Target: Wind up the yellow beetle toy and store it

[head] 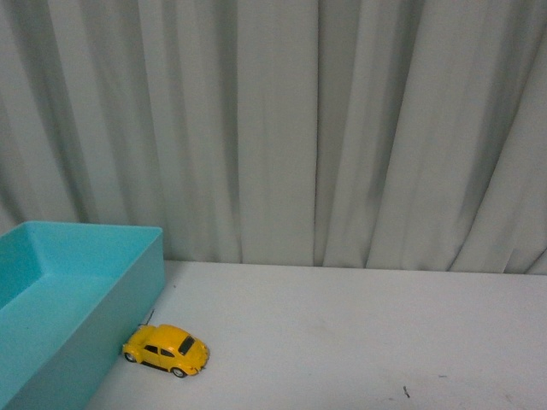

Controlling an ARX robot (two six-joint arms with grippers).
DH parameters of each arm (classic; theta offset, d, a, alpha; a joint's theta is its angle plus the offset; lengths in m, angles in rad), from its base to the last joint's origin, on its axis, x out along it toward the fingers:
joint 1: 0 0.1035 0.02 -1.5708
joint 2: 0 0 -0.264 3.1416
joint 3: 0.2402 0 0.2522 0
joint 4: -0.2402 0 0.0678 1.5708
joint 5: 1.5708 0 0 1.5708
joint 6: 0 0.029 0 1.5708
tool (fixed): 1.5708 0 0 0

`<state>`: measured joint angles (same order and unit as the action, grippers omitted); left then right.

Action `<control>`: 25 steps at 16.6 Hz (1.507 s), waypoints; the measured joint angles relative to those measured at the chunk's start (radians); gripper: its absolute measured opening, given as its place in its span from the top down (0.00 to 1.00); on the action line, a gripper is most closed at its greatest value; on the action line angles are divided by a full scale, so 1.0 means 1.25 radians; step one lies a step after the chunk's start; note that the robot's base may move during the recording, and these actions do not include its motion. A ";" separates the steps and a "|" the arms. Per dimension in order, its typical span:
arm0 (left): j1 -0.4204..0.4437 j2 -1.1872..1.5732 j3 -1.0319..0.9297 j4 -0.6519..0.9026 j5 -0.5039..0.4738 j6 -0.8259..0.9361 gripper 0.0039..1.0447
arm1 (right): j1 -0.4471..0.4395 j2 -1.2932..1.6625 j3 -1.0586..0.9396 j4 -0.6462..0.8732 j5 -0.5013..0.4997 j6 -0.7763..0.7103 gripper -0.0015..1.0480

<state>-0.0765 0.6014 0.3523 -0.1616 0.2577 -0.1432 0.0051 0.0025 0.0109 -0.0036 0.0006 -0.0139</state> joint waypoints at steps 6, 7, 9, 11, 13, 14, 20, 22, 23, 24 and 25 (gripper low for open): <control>-0.178 0.617 0.294 0.294 -0.104 0.164 0.06 | 0.000 0.000 0.000 0.000 0.000 0.000 0.06; -0.186 0.684 0.345 0.276 -0.105 0.200 0.06 | 0.000 0.000 0.000 0.000 0.000 0.000 0.06; -0.200 0.823 0.471 0.211 -0.096 0.318 0.06 | 0.000 0.000 0.000 0.000 0.000 0.000 0.06; -0.201 0.950 0.632 0.079 -0.091 0.496 0.06 | 0.000 0.000 0.000 0.000 0.000 0.000 0.06; -0.204 1.015 0.721 0.003 -0.112 0.651 0.06 | 0.000 0.000 0.000 0.000 0.000 0.000 0.06; -0.205 1.046 0.756 -0.041 -0.132 0.739 0.06 | 0.000 0.000 0.000 0.000 0.000 0.000 0.06; -0.212 1.182 0.886 -0.166 -0.271 1.240 0.06 | 0.000 0.000 0.000 0.000 0.000 0.000 0.06; -0.198 1.218 0.901 -0.172 -0.331 1.291 0.06 | 0.000 0.000 0.000 0.000 0.000 0.000 0.06; -0.189 1.234 0.901 -0.180 -0.356 1.280 0.06 | 0.000 0.000 0.000 0.000 0.000 0.000 0.06; -0.184 1.245 0.902 -0.192 -0.366 1.265 0.06 | 0.000 0.000 0.000 0.000 0.000 0.000 0.06; -0.179 1.255 0.904 -0.198 -0.373 1.247 0.06 | 0.000 0.000 0.000 0.000 0.000 0.000 0.06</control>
<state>-0.3008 2.1700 1.4822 -0.4088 -0.2089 1.4151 0.0051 0.0029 0.0109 -0.0040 0.0002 -0.0143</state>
